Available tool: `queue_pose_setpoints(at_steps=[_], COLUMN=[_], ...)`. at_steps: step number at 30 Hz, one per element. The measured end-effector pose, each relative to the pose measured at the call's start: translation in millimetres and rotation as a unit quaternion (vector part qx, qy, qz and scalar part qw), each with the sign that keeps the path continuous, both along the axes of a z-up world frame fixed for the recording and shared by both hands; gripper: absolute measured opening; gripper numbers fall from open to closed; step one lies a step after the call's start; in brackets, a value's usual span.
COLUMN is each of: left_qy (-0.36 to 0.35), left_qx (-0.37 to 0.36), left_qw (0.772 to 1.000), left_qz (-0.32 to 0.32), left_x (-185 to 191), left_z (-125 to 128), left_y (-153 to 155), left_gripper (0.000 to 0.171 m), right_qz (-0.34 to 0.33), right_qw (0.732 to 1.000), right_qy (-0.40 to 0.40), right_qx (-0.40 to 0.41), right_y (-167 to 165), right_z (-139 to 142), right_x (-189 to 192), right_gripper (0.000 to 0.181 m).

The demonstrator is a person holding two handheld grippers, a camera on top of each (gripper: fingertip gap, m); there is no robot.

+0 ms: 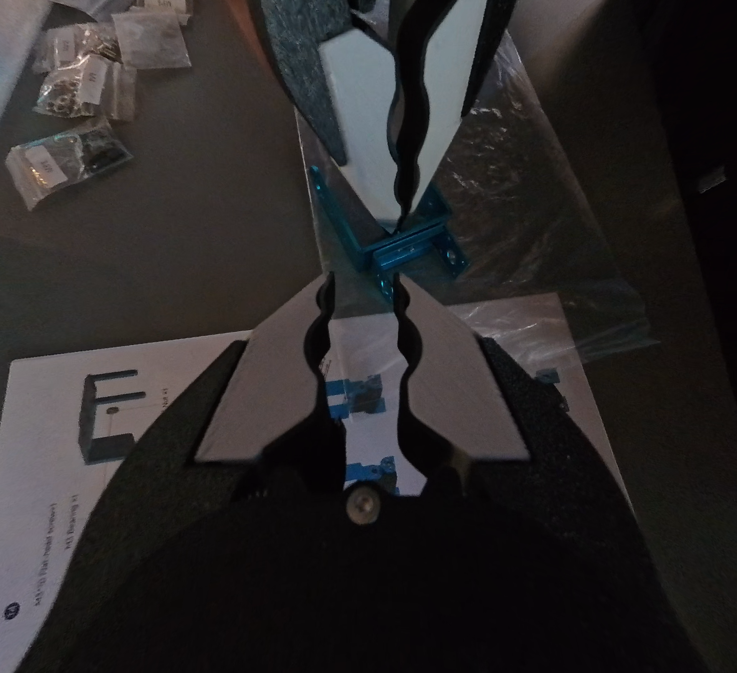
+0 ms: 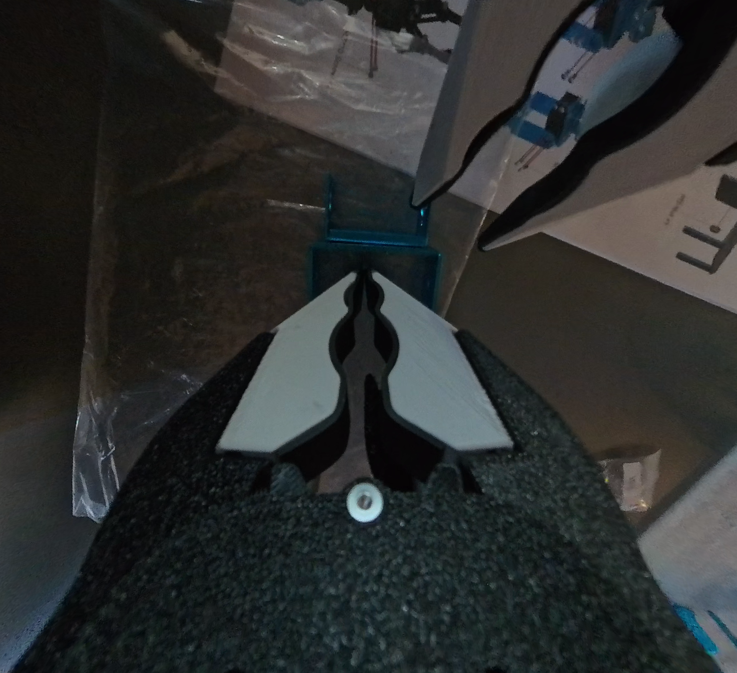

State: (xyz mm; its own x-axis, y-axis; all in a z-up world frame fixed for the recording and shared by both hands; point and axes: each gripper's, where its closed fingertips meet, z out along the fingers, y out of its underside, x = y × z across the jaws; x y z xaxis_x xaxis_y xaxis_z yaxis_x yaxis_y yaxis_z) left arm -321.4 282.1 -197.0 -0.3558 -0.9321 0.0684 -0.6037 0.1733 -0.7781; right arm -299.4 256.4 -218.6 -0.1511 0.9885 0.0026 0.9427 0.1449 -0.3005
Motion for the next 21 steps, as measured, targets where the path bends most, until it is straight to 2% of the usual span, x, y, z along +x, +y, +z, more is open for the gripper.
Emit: queue_pose_setpoints(at_steps=[6, 10, 15, 21], left_qy=[0.0, 0.0, -0.002, -0.015], left_qx=[0.004, 0.006, 0.032, 0.062], left_qw=[1.0, 1.0, 0.999, 0.998], left_qz=[-0.004, -0.005, -0.009, -0.009], left_x=[0.1, 0.8, 4.1, 10.2], left_z=[-0.2, -0.5, -3.3, -3.9], left_y=[-2.5, -3.8, -6.8, -9.9], left_gripper=[0.028, 0.028, 0.028, 0.028], right_qz=[-0.032, -0.08, -0.179, -0.281], right_qw=[0.999, 0.994, 0.964, 0.93], right_qy=[0.027, 0.063, 0.163, 0.196], right_qx=[-0.013, -0.025, -0.112, -0.131], right_y=[3.2, 11.8, 9.3, 11.8], right_z=[10.6, 16.7, 24.6, 18.6], right_x=[7.6, 21.6, 12.6, 17.6], right_gripper=[0.0, 0.0, 0.0, 0.0])
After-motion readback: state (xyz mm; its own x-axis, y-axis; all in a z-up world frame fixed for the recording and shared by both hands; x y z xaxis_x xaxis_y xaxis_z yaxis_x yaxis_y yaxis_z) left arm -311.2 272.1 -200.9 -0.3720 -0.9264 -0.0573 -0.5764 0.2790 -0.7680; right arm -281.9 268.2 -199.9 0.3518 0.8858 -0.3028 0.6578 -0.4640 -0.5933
